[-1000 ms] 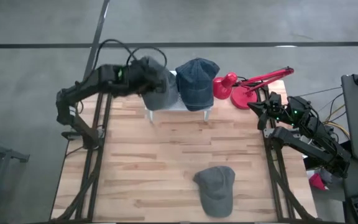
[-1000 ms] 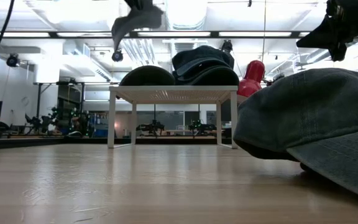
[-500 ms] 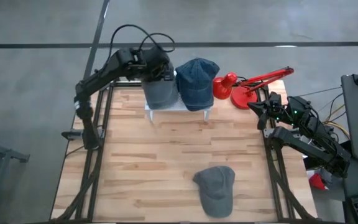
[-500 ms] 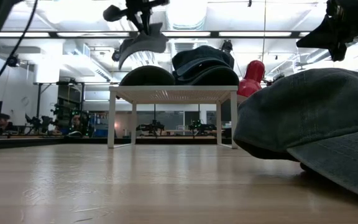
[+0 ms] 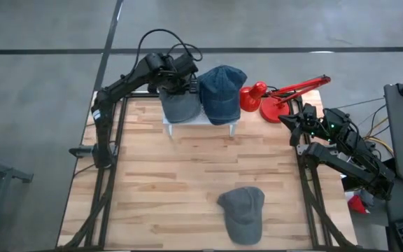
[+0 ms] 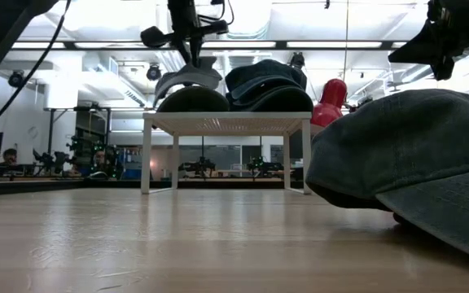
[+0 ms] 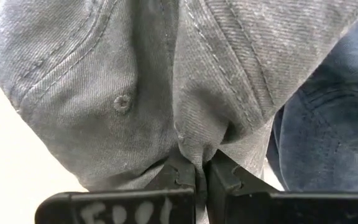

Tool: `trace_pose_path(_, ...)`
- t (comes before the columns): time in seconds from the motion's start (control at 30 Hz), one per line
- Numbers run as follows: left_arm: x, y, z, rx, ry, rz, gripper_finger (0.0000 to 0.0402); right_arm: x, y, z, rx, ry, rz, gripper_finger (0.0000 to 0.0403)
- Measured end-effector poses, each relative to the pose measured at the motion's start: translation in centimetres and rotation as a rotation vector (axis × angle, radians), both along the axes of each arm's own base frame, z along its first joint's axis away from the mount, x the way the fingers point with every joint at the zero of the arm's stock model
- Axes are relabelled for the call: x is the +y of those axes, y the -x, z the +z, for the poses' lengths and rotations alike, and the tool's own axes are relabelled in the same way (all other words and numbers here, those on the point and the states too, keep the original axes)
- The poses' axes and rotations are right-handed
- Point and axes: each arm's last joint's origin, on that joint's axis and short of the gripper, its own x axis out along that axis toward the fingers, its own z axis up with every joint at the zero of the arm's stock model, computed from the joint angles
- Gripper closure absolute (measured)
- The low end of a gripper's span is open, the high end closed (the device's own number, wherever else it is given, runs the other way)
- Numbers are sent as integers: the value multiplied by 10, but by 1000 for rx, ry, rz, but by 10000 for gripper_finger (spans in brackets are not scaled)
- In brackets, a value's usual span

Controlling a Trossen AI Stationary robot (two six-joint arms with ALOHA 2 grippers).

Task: Pick & Place hat
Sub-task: Stack the left gray cap on the gray cap on the shelf

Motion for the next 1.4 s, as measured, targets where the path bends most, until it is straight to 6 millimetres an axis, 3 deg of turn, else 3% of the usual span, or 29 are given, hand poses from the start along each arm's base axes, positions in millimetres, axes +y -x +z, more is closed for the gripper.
trace_pose_path(0.63, 9, -20, -25, 24, 85, -8, 381, 0, 0, 0, -3, -7, -1, 394)
trace_pose_path(1.17, 7, -19, -22, 7, 107, -30, 274, 0, 0, 0, -3, -7, -1, 394)
trace_pose_path(1.4, 4, -16, -17, -18, 127, -42, 257, 0, 0, 0, -3, -6, -1, 394)
